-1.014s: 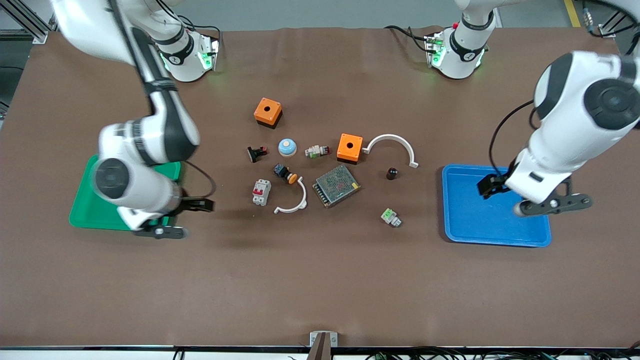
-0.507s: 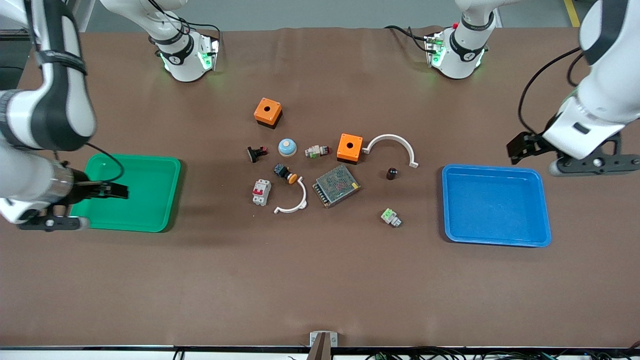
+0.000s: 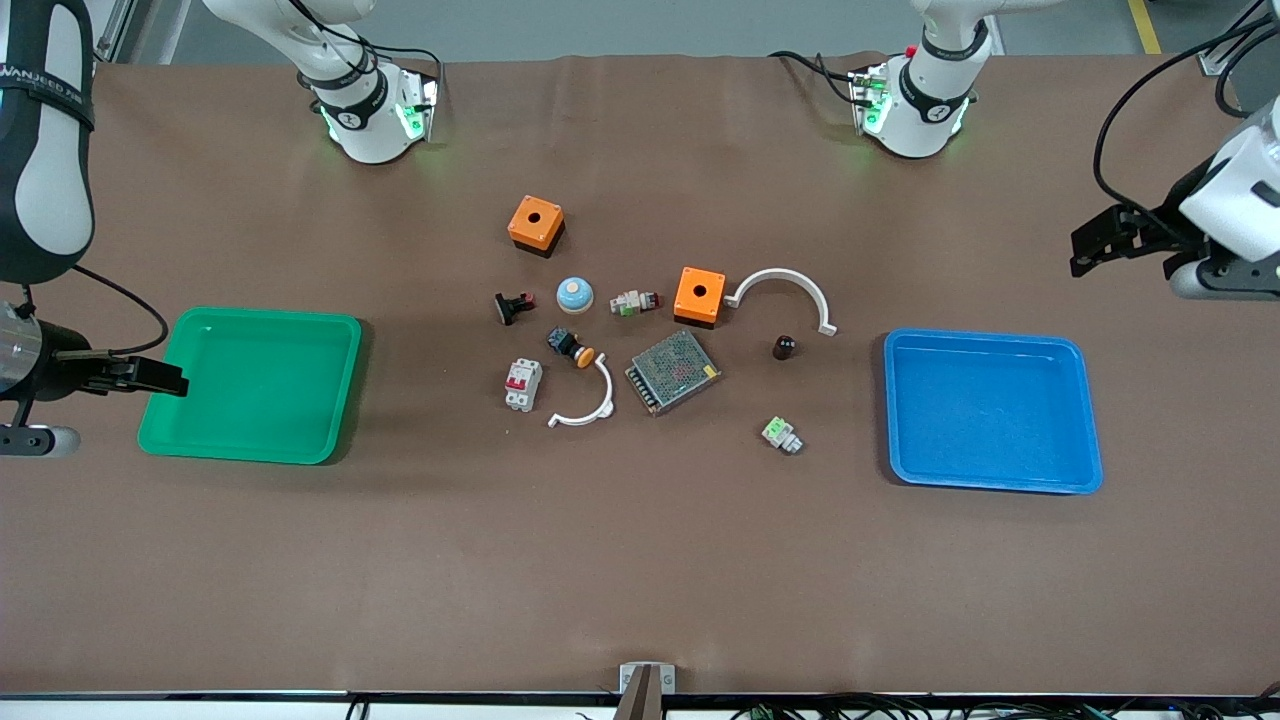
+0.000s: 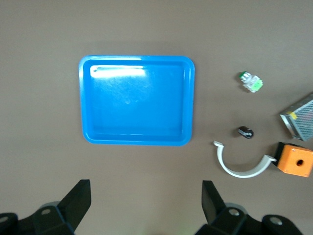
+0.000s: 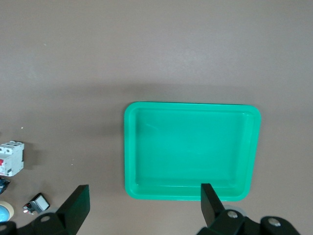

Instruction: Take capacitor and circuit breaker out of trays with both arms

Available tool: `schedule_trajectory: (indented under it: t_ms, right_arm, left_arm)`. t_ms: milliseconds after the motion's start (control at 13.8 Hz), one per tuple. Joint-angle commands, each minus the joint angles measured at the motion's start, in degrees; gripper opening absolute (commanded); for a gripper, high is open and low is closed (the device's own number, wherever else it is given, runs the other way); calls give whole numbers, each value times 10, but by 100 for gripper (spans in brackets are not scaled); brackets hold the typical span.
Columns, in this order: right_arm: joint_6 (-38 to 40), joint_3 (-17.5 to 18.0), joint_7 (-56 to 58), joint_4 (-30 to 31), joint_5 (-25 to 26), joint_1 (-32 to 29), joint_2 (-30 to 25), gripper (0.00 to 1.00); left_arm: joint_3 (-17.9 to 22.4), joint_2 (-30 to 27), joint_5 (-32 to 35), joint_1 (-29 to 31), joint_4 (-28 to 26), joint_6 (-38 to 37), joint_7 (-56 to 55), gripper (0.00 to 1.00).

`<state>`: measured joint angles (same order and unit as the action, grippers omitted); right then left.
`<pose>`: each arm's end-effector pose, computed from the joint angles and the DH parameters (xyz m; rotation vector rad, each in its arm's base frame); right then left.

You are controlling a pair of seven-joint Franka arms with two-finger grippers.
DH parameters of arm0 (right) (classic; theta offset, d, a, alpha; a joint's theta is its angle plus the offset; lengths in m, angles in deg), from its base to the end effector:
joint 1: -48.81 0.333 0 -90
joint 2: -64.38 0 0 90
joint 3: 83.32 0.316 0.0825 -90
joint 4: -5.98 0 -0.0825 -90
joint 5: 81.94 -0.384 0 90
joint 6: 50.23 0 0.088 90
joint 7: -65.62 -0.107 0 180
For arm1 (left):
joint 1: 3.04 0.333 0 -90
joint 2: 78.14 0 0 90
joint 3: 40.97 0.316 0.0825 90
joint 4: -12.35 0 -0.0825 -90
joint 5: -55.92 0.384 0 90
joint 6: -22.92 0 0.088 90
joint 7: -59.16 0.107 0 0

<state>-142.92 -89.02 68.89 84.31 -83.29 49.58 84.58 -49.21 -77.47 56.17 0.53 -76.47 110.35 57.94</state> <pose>0.6535 -0.0438 0.5112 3.1334 -0.0421 -0.1580 0.5517 -0.0441 0.6239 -3.1352 0.0943 0.0559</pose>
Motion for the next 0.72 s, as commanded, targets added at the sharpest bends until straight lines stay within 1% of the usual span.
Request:
schedule_trajectory:
  t_ms: [0, 290, 652]
  right_arm:
    - [10, 6, 2, -7, -1, -2, 4, 100]
    - [15, 7, 2, 21, -4, -3, -24, 100]
    - [0, 7, 3, 109, -4, -3, -105, 100]
  left_arm:
    - [8, -36, -15, -6, -29, -3, -3, 100]
    - [5, -41, -8, -6, -29, -6, -3, 100]
    - [6, -45, -7, 2, -30, -10, -3, 100]
